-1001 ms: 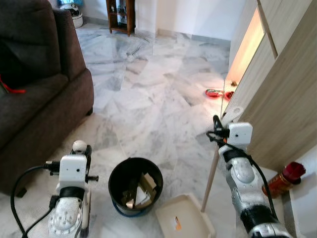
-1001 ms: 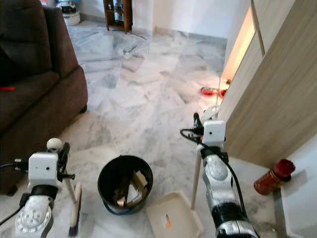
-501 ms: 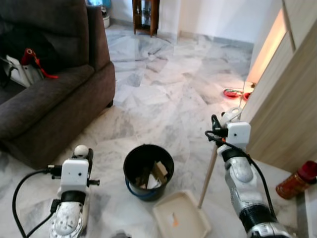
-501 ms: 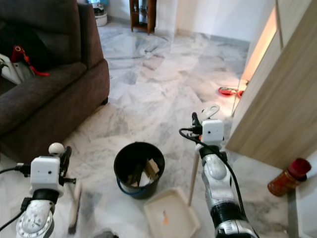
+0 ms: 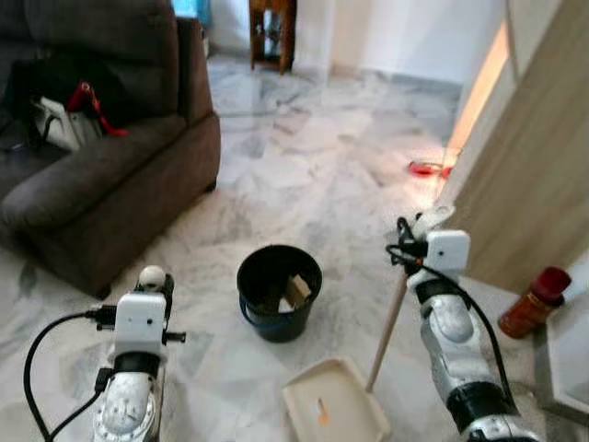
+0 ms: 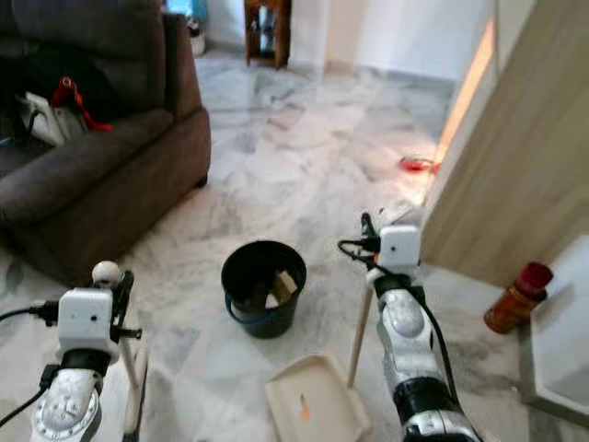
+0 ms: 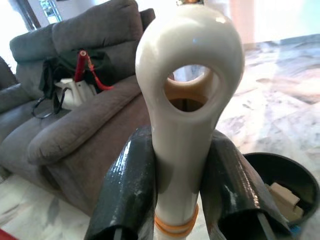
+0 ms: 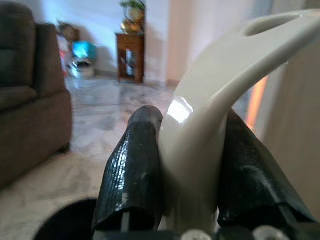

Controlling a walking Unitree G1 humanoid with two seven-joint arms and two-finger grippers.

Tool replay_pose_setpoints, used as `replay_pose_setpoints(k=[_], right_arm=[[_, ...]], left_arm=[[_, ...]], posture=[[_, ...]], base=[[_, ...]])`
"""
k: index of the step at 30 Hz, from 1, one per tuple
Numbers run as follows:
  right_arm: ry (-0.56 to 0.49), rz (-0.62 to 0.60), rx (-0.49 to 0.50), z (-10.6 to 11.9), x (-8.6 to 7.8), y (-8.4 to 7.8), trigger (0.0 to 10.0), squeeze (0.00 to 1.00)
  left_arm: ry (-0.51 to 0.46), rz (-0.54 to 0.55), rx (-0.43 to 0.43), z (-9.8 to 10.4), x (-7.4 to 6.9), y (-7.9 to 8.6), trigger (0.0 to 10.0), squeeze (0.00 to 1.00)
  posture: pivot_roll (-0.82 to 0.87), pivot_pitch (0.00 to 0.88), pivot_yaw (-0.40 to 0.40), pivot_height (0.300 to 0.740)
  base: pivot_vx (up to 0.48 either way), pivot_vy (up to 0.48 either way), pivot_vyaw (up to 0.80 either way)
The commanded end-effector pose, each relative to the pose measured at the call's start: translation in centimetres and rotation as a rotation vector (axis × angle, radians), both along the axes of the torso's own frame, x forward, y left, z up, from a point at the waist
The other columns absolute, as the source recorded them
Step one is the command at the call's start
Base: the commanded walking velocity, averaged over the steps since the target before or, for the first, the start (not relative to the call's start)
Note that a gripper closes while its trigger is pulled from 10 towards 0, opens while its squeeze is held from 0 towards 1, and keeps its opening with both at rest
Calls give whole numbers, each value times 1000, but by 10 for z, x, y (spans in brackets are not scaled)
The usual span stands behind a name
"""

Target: Sweep floor

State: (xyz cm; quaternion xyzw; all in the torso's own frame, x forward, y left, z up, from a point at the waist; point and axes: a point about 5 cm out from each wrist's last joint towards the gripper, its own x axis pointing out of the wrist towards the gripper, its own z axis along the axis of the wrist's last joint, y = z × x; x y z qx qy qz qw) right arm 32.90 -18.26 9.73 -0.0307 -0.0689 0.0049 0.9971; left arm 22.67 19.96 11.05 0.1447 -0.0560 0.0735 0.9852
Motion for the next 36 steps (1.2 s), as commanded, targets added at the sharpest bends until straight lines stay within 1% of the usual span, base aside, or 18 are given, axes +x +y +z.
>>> replay_pose_setpoints(k=[1,4,6,19,20,23,27,36], right_arm=[[-39,-1,-7,12,5,-2,10000,0],[-33,-8,-9,11,6,-3,10000,0],[-25,-14,-2,11,6,-4,10000,0],[-7,-16,-10,7,6,-4,10000,0],[-7,-16,-10,7,6,-4,10000,0],[-6,-21,-9,7,6,-5,10000,0],[-5,-22,-11,7,5,-5,10000,0],[-5,-30,-11,6,5,-6,10000,0]], left_arm=[[-44,-4,20,9,4,0,10000,0],[-45,-7,21,9,5,-1,10000,0],[-44,-9,20,9,5,-1,10000,0],[-49,-53,4,9,17,-6,10000,0],[-49,-53,4,9,17,-6,10000,0],[-52,-49,3,10,23,-7,10000,0],[-55,-30,12,10,25,-5,10000,0],[-52,-34,4,6,28,-5,10000,0]], posture=[[36,62,-52,740],[37,62,-51,740],[37,62,-51,740],[41,61,-52,740],[41,61,-52,740],[40,61,-52,740],[35,58,-51,740],[25,34,-48,740]], base=[[0,0,0],[0,0,0],[0,0,-556],[0,0,-800],[0,0,-800],[0,0,-800],[0,0,-800],[0,-268,-800]])
